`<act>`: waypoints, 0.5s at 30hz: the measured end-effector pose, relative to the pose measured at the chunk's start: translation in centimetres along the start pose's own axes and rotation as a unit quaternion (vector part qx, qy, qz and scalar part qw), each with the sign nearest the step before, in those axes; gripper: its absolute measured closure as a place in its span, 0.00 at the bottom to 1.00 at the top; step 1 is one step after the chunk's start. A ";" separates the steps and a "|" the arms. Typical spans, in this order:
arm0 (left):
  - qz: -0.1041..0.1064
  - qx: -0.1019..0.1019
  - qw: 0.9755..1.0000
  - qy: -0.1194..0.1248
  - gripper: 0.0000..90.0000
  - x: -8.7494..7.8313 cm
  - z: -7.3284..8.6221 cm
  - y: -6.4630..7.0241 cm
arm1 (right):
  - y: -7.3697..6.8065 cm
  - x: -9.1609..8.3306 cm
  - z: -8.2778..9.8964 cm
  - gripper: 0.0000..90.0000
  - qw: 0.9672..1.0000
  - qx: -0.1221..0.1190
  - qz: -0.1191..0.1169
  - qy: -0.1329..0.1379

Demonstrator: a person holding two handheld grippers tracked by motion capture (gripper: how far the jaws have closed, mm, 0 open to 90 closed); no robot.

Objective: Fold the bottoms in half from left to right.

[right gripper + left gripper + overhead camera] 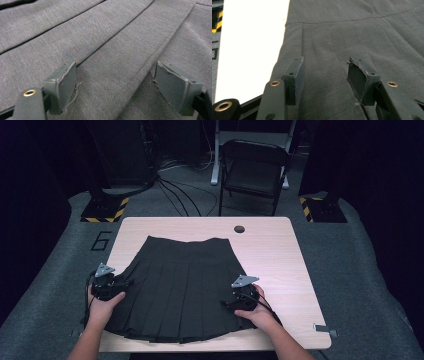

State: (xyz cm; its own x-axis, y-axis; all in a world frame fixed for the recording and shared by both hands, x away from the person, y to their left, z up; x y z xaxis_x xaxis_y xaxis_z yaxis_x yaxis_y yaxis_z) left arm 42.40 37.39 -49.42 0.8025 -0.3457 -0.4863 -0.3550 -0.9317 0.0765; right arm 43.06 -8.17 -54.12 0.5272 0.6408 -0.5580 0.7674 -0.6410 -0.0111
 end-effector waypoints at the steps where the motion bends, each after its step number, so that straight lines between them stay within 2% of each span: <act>1: -0.002 0.002 1.000 -0.002 0.53 -0.2 -0.1 -0.2 | 0.0 0.0 0.0 0.20 1.000 0.001 0.001 0.001; 5: -0.013 -0.011 1.000 0.007 0.57 -0.6 -0.1 -1.4 | 0.0 0.0 0.0 0.20 1.000 0.001 0.001 0.000; 7: -0.019 -0.021 1.000 0.005 0.60 -0.9 0.0 -2.1 | 0.0 0.0 0.0 0.20 1.000 0.001 0.001 0.000; 11: -0.032 -0.039 0.999 0.005 0.61 -1.1 0.5 -3.2 | 0.0 0.0 0.0 0.20 1.000 0.001 0.001 0.001; 13: -0.039 -0.043 0.998 0.000 0.61 -1.0 0.8 -3.6 | 0.0 0.0 0.0 0.20 1.000 0.001 0.001 0.001; 14: -0.039 -0.046 0.998 -0.011 0.61 -0.9 1.0 -3.8 | 0.0 0.0 0.0 0.20 1.000 0.001 0.001 0.000; 15: -0.044 -0.042 0.998 -0.012 0.61 -0.8 1.1 -4.0 | 0.0 0.0 0.0 0.20 1.000 0.001 0.001 0.000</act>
State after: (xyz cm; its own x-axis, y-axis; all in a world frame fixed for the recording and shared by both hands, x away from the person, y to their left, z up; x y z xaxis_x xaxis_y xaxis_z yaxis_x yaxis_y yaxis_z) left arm 42.63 41.52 -50.27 0.8166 -0.2600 -0.5154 -0.2414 -0.9648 0.1041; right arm 43.05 -8.15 -54.13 0.5284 0.6404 -0.5574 0.7663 -0.6424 -0.0115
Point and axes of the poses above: each handheld gripper's, and its own axes: x roughly forward along the jaws, z roughly out of its underside, y roughly to its right, the point moved 2 cm from there along x, roughly forward along the jaws, and after that the axes turned 8 degrees about y, right-handed, at the moved point
